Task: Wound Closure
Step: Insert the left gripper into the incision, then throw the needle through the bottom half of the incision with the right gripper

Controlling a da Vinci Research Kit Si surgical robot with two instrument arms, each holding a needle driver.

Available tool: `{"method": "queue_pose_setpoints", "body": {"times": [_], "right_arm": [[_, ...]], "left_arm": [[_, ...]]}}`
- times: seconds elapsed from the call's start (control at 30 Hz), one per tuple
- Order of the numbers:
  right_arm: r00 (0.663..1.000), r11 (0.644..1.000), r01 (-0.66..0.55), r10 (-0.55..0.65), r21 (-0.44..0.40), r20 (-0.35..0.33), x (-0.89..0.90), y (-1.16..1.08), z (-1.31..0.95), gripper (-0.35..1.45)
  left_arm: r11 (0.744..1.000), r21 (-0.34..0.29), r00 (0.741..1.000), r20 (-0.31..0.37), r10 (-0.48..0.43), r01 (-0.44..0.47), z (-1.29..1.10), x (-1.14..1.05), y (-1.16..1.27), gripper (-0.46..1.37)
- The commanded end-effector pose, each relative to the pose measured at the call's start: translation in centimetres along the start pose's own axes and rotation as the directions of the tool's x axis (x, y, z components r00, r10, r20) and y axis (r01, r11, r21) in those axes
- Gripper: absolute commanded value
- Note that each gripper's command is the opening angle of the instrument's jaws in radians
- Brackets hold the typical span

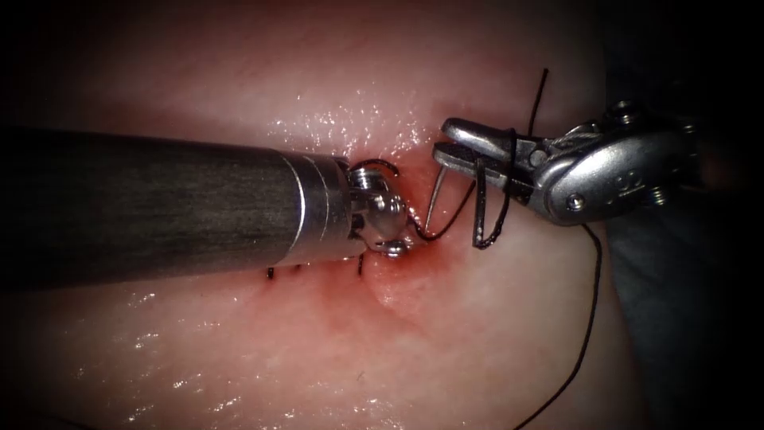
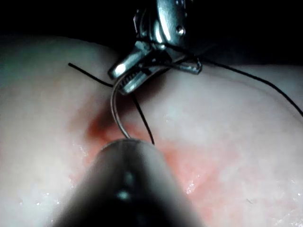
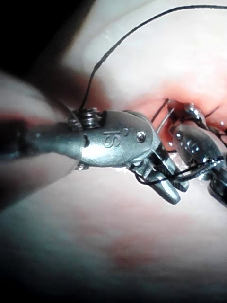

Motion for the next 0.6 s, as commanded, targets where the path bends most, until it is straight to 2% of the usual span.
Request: {"method": "queue_pose_setpoints", "body": {"times": [0.03,0.27,0.6], "right_arm": [[1.000,1.000,0.002,-0.002,-0.008,-0.001,-0.01,-0.02,0.01,-0.35],[1.000,1.000,0.007,-0.007,-0.008,-0.001,-0.03,-0.07,0.02,-0.35],[0.999,0.999,0.034,-0.034,0.025,0.004,-0.16,-0.29,-0.06,-0.35]], "left_arm": [[1.000,0.006,1.000,0.000,-0.006,0.006,0.00,0.00,0.00,0.95],[1.000,0.004,1.000,-0.005,-0.003,0.003,0.00,0.00,0.00,0.98],[1.000,-0.006,1.000,-0.012,-0.009,0.009,-0.11,0.05,0.02,1.01]]}}
